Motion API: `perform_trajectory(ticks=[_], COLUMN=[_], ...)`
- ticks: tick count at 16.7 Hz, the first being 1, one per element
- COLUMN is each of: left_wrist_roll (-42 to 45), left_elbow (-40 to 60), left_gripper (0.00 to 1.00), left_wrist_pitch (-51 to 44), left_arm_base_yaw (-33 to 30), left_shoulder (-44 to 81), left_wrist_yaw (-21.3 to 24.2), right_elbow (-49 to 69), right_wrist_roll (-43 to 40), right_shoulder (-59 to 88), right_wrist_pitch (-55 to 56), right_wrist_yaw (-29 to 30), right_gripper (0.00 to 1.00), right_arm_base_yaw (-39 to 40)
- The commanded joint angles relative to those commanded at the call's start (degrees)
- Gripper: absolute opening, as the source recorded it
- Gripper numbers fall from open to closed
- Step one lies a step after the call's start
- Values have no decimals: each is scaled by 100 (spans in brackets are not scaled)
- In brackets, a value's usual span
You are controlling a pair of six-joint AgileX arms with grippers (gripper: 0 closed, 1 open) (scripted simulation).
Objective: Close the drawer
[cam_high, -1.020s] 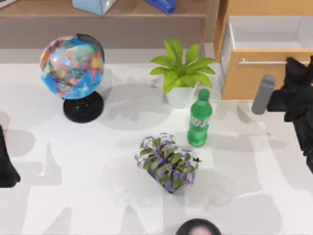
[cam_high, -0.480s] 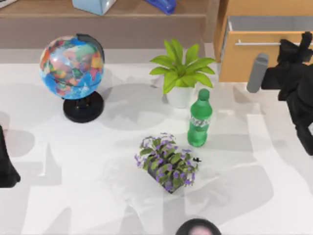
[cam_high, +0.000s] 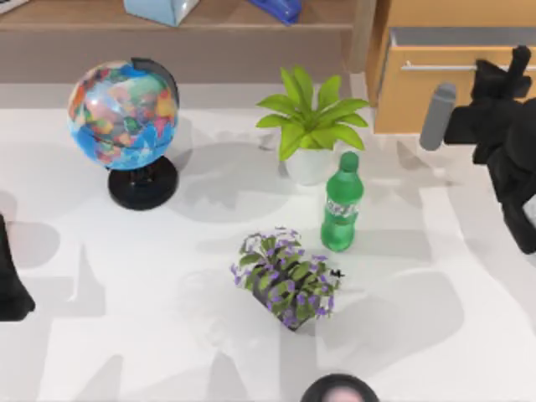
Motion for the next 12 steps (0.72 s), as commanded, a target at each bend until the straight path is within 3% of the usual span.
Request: perform_trajectory(ticks=[7, 12], left_wrist_roll=[0, 0], left_elbow=[0, 0], left_gripper=[100, 100], left_wrist_pitch=[0, 0], left_arm_base_yaw=[0, 0], left_shoulder=[0, 0], left_wrist_yaw=[0, 0], right_elbow=[1213, 1320], right_wrist_roll=[2, 3], right_shoulder=[549, 590], right_wrist_pitch=[-702, -763], right_wrist_yaw=[-132, -145], right_gripper=[0, 0], right_arm_base_yaw=[-157, -172])
